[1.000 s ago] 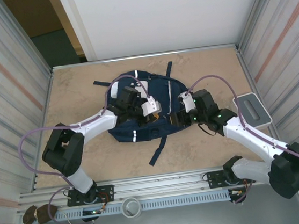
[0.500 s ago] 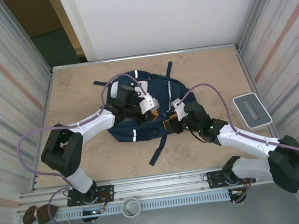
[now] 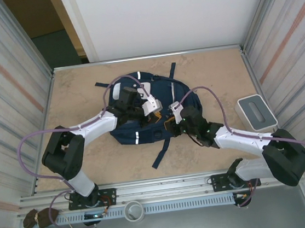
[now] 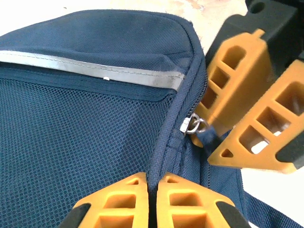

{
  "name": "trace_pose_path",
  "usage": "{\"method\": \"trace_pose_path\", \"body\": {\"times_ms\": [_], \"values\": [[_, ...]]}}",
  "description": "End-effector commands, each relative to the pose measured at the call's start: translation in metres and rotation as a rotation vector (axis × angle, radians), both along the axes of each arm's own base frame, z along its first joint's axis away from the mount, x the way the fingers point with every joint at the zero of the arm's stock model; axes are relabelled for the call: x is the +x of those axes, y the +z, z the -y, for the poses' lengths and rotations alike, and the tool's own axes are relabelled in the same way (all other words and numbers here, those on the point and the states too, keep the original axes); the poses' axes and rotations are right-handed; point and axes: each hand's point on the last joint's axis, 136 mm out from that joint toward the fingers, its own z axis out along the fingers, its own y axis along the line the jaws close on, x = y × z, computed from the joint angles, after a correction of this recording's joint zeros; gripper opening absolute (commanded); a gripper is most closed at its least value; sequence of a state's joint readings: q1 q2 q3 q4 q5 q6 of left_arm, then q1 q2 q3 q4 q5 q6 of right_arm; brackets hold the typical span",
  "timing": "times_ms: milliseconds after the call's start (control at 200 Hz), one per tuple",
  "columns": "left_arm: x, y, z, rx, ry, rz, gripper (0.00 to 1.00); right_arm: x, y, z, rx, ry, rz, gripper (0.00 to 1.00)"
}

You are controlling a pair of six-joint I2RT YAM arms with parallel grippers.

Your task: Pack the student bag

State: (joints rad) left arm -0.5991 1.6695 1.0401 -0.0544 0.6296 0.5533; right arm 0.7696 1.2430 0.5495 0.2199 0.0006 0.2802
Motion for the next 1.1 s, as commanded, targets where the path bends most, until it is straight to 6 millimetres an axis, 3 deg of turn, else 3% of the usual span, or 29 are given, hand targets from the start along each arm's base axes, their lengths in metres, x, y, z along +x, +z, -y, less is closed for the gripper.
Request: {"method": "trace_pose_path", "body": {"times_ms": [0,125,301,431,626,751,872,1097], "values": [[0.009,0.025,-0.007,-0.029,0.047,0.052,0.0,0.002,-0.002,0.007,-0.015,-0.045,0.027,0.09],[0.012,0.026,-0.016,-0.018,0.057,0.076,0.0,-0.002,-0.007,0.023,-0.067,-0.073,0.017,0.0],[0.013,0.023,-0.032,0.007,0.055,0.127,0.0,-0.001,-0.012,0.057,-0.107,-0.151,-0.026,0.0],[0.015,0.015,-0.044,0.044,0.068,0.155,0.0,0.005,-0.005,0.083,-0.063,-0.209,-0.069,0.0],[0.013,0.018,-0.051,0.058,0.066,0.185,0.0,-0.002,0.006,0.065,0.038,-0.095,-0.13,0.0],[-0.001,0.034,-0.038,0.041,0.034,0.22,0.29,-0.007,0.018,0.049,0.097,-0.022,-0.136,0.0],[-0.014,0.043,-0.022,0.056,0.001,0.277,0.48,-0.006,0.028,0.042,0.116,-0.002,-0.12,0.0],[-0.015,0.029,0.007,0.162,-0.051,0.339,0.58,-0.005,0.029,0.04,0.128,-0.003,-0.122,0.0]]}}
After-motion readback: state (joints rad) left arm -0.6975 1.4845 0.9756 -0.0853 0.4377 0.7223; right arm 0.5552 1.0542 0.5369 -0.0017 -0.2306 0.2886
